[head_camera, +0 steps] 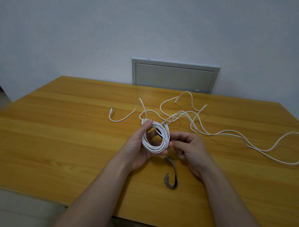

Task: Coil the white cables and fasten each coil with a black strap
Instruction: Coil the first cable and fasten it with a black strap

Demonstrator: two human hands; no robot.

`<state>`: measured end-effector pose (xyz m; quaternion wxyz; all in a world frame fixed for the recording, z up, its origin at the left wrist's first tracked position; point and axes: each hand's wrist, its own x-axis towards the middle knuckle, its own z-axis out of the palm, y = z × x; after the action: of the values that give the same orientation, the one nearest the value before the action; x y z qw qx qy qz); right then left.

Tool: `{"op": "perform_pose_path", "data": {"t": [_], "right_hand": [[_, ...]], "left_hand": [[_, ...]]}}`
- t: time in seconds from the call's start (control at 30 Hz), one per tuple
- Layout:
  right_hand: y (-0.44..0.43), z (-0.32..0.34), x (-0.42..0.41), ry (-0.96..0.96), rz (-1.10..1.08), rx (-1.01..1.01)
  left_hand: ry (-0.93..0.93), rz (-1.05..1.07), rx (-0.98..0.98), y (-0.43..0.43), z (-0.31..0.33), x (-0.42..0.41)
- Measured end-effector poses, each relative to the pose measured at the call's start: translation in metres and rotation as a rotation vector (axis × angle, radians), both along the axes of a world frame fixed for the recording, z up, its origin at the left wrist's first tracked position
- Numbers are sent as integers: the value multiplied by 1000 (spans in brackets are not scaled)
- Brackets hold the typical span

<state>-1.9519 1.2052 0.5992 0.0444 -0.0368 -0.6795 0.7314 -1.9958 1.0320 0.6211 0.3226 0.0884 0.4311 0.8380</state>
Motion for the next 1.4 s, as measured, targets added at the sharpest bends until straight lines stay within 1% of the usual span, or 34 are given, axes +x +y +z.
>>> {"op": "perform_pose_path", "data": {"t": [0.17,0.27,0.4,0.53,0.63,0.73,0.83,0.9,1.0,1.2,1.3,1.4], "right_hand": [[0,0,1,13,-5,32],[0,2,2,60,-37,22],[-2,1,0,116,-92,130],[-3,2,0,152,-185,122],[-4,4,2,200,-180,156],[-6,2,3,248,-194,264],[-11,-1,5,352,-241,514],[-14,-1,5,438,-263,618],[-20,3,7,493,-283,663],[-25,2,-1,463,-400,848],[-29,1,-2,442,-426,869],[-30,-1,-1,474,-459,854]], "left_hand": [[19,19,-12,0,-3,-3],[9,14,-21,0,-4,-4],[10,11,-8,-1,-3,-5],[9,19,-12,-1,-3,-5],[7,47,-18,-1,-4,-6],[15,107,-15,1,-7,-8],[54,171,-53,4,-10,-8],[93,209,-105,5,-13,-8],[154,246,-136,7,-17,-11],[256,265,-174,10,-18,-9],[277,261,-182,10,-17,-8],[243,270,-161,10,-16,-7]]}}
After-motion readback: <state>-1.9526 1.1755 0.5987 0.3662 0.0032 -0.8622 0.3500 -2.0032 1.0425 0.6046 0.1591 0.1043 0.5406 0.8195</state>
